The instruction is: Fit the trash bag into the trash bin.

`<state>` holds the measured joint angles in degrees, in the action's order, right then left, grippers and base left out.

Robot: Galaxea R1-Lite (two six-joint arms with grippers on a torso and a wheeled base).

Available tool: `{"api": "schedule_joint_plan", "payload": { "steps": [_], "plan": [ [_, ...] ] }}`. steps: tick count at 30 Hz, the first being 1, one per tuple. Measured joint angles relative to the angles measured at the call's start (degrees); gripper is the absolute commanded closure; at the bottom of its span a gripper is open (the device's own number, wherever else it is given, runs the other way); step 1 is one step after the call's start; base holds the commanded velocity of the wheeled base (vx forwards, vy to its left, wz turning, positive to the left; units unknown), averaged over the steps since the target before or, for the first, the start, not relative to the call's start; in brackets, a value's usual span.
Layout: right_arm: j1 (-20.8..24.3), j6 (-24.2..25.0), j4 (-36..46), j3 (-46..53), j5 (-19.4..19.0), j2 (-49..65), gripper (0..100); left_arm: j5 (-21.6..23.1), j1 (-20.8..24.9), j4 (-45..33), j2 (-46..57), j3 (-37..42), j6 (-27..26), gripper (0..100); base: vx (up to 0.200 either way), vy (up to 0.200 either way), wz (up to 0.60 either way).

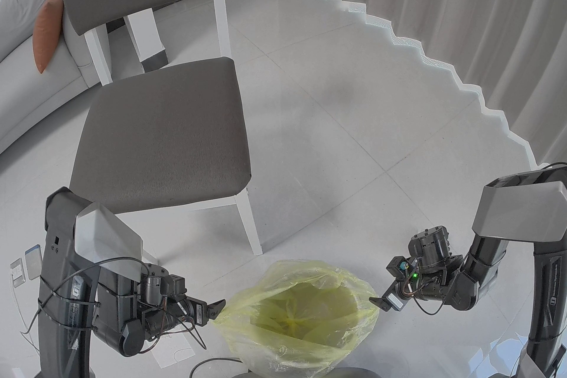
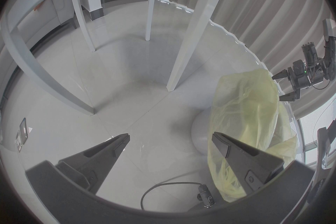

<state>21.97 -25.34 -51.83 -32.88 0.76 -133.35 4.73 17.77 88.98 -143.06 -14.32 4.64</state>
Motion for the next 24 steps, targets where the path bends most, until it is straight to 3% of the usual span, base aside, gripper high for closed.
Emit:
{"api": "schedule_joint_plan", "payload": {
  "steps": [8,14,24],
  "plan": [
    [1.23,0.09,-0.06,1.16,0.02,0.44,0,1.12,-1.49,0.02,2.16,-1.19,0.60,0,0.000,0.000,0.00],
    [1.29,0.20,-0.04,1.40,0.04,0.52,0,3.52,-3.23,0.02,8.06,3.89,0.66,0,0.000,0.000,0.00],
    [1.34,0.37,-0.85,1.93,0.37,0.59,0,5.58,2.32,0.00,11.72,11.50,0.09,0,0.000,0.000,0.00]
  ]
}}
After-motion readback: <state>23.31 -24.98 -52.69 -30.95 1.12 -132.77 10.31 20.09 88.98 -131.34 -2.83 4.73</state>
